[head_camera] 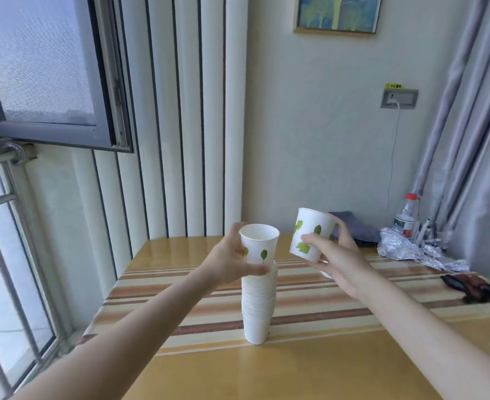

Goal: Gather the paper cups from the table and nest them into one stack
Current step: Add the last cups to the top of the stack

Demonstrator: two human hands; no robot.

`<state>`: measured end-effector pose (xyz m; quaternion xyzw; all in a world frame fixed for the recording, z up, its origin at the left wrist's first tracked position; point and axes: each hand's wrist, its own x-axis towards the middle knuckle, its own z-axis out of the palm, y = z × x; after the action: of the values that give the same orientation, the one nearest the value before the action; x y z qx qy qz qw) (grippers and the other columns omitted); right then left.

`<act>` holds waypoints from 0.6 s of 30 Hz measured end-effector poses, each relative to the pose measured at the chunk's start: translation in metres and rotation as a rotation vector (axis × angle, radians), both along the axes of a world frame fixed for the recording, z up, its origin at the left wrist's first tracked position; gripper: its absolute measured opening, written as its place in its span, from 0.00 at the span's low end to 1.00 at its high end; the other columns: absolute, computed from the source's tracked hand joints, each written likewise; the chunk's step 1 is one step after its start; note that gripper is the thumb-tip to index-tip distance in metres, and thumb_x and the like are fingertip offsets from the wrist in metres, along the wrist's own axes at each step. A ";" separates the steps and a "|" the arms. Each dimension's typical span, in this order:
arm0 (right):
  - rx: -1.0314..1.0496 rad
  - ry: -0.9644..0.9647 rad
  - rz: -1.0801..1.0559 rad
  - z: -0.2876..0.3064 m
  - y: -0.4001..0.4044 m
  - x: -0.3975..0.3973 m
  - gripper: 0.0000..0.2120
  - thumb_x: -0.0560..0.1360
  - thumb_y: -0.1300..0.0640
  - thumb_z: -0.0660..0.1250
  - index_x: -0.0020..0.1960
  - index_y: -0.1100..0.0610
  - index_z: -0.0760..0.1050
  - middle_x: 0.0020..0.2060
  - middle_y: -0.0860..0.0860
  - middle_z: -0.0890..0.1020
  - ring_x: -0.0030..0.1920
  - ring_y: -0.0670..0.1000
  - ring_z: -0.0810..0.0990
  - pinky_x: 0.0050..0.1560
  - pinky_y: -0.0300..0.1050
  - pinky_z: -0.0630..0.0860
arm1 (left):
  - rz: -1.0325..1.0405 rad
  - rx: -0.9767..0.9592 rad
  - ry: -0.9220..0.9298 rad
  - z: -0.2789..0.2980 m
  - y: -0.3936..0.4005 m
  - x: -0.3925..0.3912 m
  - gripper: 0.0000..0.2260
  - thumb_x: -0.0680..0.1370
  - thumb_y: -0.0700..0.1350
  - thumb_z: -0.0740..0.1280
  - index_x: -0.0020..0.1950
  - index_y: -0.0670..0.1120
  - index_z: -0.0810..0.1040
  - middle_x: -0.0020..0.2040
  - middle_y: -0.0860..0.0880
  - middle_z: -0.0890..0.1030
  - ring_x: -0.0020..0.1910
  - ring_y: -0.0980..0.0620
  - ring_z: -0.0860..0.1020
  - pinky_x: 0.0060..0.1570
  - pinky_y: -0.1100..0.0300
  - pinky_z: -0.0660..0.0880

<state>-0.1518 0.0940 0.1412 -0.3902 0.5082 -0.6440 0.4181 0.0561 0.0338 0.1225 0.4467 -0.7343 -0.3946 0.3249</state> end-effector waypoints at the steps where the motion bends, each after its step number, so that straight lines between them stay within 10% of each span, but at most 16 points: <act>1: -0.011 0.060 -0.010 0.002 0.000 0.002 0.33 0.69 0.63 0.74 0.67 0.45 0.66 0.57 0.52 0.78 0.55 0.53 0.81 0.55 0.56 0.80 | 0.003 -0.007 -0.013 -0.001 -0.002 -0.001 0.39 0.58 0.53 0.80 0.64 0.59 0.65 0.55 0.49 0.82 0.57 0.49 0.80 0.61 0.48 0.77; 18: -0.330 0.308 -0.130 0.008 -0.016 0.021 0.31 0.69 0.66 0.74 0.63 0.47 0.63 0.53 0.45 0.77 0.41 0.32 0.80 0.37 0.31 0.77 | -0.028 0.078 0.073 -0.020 -0.015 -0.005 0.48 0.61 0.47 0.83 0.74 0.55 0.59 0.64 0.51 0.75 0.62 0.51 0.73 0.53 0.63 0.70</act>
<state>-0.1310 0.0783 0.1495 -0.5134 0.4778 -0.6767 0.2239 0.0510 0.0191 0.1026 0.4342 -0.7121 -0.4434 0.3283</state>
